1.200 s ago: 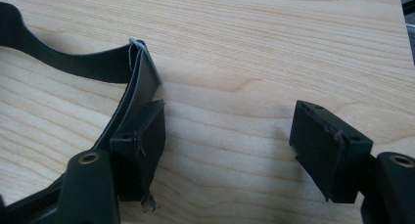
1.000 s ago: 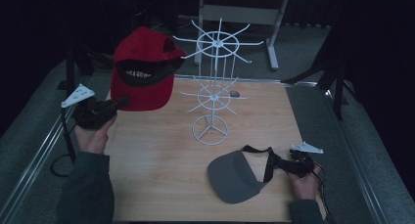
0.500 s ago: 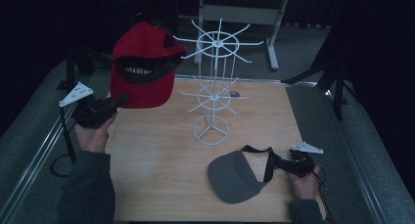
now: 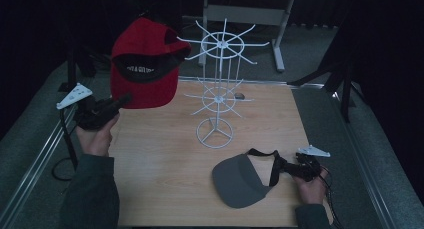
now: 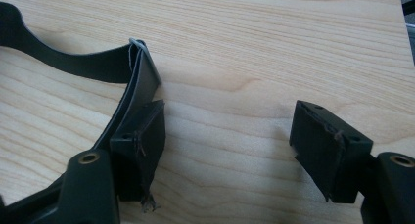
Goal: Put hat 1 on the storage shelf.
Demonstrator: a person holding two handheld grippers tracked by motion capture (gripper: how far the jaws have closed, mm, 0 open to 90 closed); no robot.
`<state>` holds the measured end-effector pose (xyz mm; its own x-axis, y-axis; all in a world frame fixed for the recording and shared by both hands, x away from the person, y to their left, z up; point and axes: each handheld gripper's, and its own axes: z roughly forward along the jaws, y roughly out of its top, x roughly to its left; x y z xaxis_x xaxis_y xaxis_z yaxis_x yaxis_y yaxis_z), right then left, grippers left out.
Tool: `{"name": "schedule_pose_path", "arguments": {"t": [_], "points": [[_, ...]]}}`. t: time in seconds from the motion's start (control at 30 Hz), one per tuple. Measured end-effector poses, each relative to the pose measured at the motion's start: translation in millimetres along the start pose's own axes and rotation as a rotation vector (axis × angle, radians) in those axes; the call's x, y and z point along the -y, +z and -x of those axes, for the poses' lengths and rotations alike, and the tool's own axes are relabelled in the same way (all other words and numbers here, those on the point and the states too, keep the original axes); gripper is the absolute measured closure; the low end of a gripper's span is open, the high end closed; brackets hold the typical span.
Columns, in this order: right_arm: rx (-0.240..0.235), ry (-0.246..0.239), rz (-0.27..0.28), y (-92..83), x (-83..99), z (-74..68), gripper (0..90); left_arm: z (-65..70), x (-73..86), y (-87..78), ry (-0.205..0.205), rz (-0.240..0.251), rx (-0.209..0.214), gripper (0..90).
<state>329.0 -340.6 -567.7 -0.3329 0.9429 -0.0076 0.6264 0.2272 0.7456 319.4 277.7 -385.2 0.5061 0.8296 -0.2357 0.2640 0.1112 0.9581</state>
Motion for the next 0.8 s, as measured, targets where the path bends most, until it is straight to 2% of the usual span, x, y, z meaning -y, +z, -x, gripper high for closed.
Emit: {"name": "schedule_pose_path", "arguments": {"t": [0.8], "points": [[0.0,0.0,0.0,0.0,0.0,0.0,29.3,2.0,-3.2,-5.9,-0.021,0.052,0.025,86.0]]}}
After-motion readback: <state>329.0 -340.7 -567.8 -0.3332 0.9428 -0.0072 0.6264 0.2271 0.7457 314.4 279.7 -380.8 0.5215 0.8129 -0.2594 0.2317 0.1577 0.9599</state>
